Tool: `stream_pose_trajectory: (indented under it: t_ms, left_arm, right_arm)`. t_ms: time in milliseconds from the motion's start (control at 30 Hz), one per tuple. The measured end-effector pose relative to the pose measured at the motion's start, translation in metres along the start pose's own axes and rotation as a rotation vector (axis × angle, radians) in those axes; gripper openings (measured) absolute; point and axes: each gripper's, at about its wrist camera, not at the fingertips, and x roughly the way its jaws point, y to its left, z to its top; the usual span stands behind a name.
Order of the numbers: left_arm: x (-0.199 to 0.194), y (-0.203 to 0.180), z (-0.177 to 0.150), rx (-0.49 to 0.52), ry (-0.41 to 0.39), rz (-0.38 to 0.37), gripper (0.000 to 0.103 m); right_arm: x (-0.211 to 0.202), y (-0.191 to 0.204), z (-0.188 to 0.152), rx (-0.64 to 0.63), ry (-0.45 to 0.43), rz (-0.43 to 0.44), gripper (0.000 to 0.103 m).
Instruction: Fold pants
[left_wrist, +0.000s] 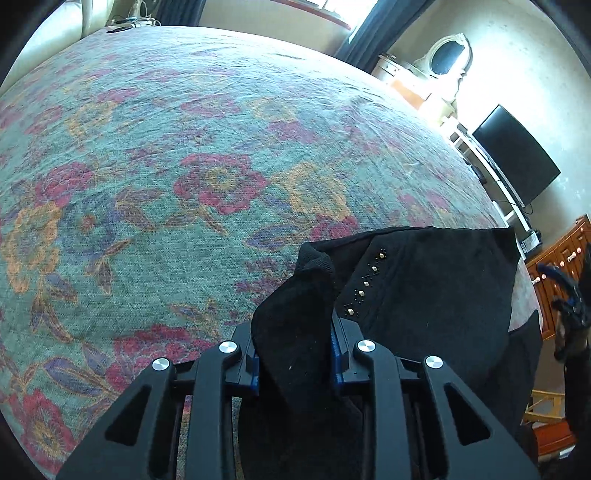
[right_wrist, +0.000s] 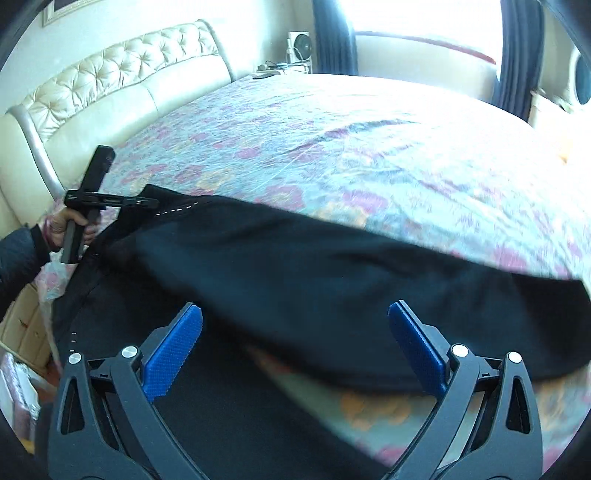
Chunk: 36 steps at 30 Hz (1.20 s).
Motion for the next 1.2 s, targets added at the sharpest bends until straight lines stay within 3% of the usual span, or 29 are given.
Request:
stream_pose_trajectory:
  t_ms: [67, 167, 233, 367, 400, 433, 467, 567, 600, 633, 667, 733, 800, 967, 1067, 1200]
  left_arm:
    - [0.002, 0.003, 0.001, -0.004, 0.002, -0.005, 0.024]
    - [0.007, 0.014, 0.002, -0.051, 0.017, 0.03, 0.024]
    - [0.008, 0.022, 0.002, -0.092, 0.014, -0.005, 0.024]
    - [0.008, 0.024, 0.002, -0.074, 0.008, -0.017, 0.028]
    - [0.01, 0.023, 0.002, -0.064, 0.01, -0.021, 0.029]
    - [0.011, 0.023, 0.003, -0.056, 0.014, -0.02, 0.03]
    - [0.012, 0.023, 0.004, -0.055, 0.018, -0.019, 0.03]
    - [0.016, 0.019, 0.009, -0.036, 0.032, -0.01, 0.03]
    - [0.016, 0.018, 0.01, -0.023, 0.037, 0.002, 0.029]
    - [0.016, 0.016, 0.011, -0.011, 0.038, 0.01, 0.028]
    - [0.016, 0.013, 0.011, 0.004, 0.038, 0.015, 0.024]
    - [0.016, 0.012, 0.013, 0.007, 0.035, 0.01, 0.02]
    - [0.011, 0.01, 0.012, 0.001, 0.014, 0.006, 0.018]
    - [-0.026, -0.001, 0.008, 0.023, -0.104, -0.058, 0.018]
    - [-0.06, -0.014, -0.002, 0.035, -0.197, -0.121, 0.018]
    - [-0.104, -0.027, -0.033, 0.013, -0.306, -0.221, 0.018]
  right_arm:
    - [0.028, -0.025, 0.028, -0.068, 0.041, -0.042, 0.101]
    - [0.079, -0.06, 0.053, -0.146, 0.177, -0.068, 0.101]
    - [0.105, -0.08, 0.059, -0.168, 0.266, -0.036, 0.101]
    - [0.128, -0.091, 0.063, -0.174, 0.34, 0.113, 0.095]
    - [0.132, -0.091, 0.063, -0.186, 0.356, 0.135, 0.088]
    - [0.137, -0.091, 0.061, -0.203, 0.383, 0.135, 0.07]
    - [0.144, -0.092, 0.059, -0.213, 0.428, 0.124, 0.061]
    - [0.153, -0.096, 0.058, -0.21, 0.48, 0.134, 0.059]
    - [0.153, -0.095, 0.059, -0.213, 0.49, 0.126, 0.054]
    - [0.153, -0.094, 0.06, -0.218, 0.492, 0.125, 0.03]
    - [0.151, -0.094, 0.061, -0.217, 0.491, 0.129, 0.015]
    - [0.144, -0.09, 0.062, -0.222, 0.471, 0.116, 0.007]
    - [0.135, -0.08, 0.061, -0.252, 0.436, 0.076, 0.007]
    - [0.067, -0.066, 0.052, -0.263, 0.206, -0.017, 0.007]
    - [0.014, -0.042, 0.03, -0.292, 0.08, -0.079, 0.007]
    - [-0.044, 0.0, -0.023, -0.348, -0.023, -0.165, 0.007]
